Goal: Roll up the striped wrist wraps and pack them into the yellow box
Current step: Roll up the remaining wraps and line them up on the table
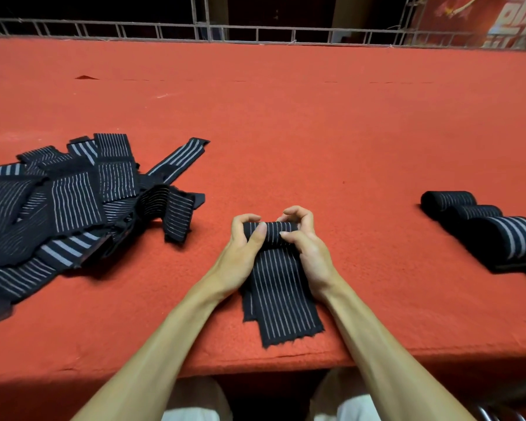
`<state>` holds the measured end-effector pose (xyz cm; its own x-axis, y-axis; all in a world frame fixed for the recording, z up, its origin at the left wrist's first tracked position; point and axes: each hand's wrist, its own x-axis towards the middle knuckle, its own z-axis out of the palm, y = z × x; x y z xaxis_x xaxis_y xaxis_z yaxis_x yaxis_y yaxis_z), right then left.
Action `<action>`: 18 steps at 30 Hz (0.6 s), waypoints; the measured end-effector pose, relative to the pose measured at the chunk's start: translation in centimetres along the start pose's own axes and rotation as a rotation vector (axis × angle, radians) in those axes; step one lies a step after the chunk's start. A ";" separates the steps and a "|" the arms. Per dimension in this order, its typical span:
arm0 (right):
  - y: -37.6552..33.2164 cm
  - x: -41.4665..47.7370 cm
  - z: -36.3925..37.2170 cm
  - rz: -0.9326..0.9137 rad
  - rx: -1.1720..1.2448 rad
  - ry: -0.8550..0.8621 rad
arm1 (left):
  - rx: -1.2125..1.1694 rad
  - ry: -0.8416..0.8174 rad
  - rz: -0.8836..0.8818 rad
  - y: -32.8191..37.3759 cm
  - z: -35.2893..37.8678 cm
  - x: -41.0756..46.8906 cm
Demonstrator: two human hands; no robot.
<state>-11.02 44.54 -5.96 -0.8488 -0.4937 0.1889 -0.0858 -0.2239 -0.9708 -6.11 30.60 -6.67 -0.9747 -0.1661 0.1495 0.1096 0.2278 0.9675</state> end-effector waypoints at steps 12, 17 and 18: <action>0.6 0.6 0.7 0.019 -0.202 0.185 | -0.075 -0.005 0.202 -0.3 -0.4 -0.8; 0.3 0.4 0.8 0.018 -0.253 0.134 | -0.057 0.044 0.288 -0.4 -0.7 -0.6; 0.2 0.4 0.7 0.017 -0.243 0.126 | -0.045 0.038 0.288 -0.4 -0.8 -0.6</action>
<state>-11.03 43.64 -6.01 -0.9082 -0.3836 0.1673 -0.1809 -0.0008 -0.9835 -5.43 29.88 -6.97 -0.8945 -0.1363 0.4258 0.3900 0.2281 0.8921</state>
